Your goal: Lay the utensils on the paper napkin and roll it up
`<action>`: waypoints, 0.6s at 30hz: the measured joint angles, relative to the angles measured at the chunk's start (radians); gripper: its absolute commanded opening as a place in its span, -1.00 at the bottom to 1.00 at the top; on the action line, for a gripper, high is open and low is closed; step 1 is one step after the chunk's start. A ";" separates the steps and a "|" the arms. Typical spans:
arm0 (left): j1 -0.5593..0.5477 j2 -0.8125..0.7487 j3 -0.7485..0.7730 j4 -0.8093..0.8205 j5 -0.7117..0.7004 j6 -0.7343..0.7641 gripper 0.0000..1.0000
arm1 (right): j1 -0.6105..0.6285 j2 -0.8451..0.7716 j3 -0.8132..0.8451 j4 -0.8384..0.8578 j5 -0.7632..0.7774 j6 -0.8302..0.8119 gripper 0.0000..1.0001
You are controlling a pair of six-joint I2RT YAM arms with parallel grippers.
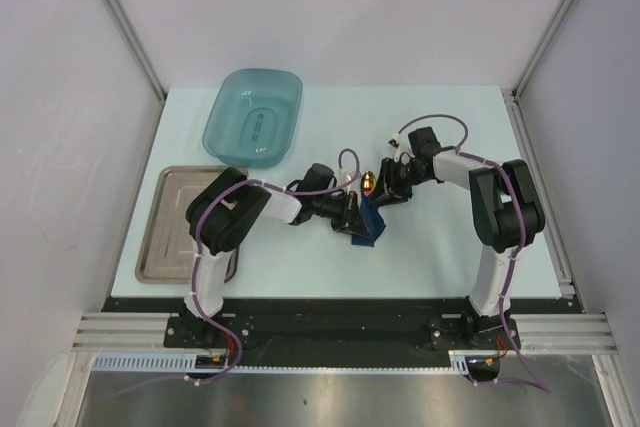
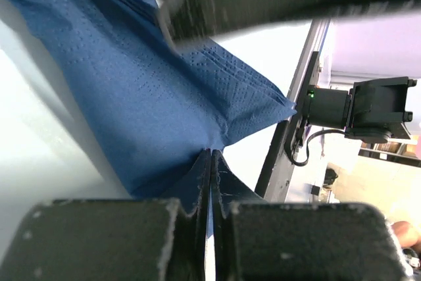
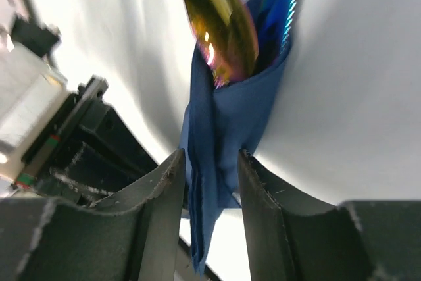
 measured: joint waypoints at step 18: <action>0.000 0.000 0.000 0.001 0.002 0.008 -0.96 | 0.105 -0.003 0.124 -0.066 0.274 -0.087 -0.73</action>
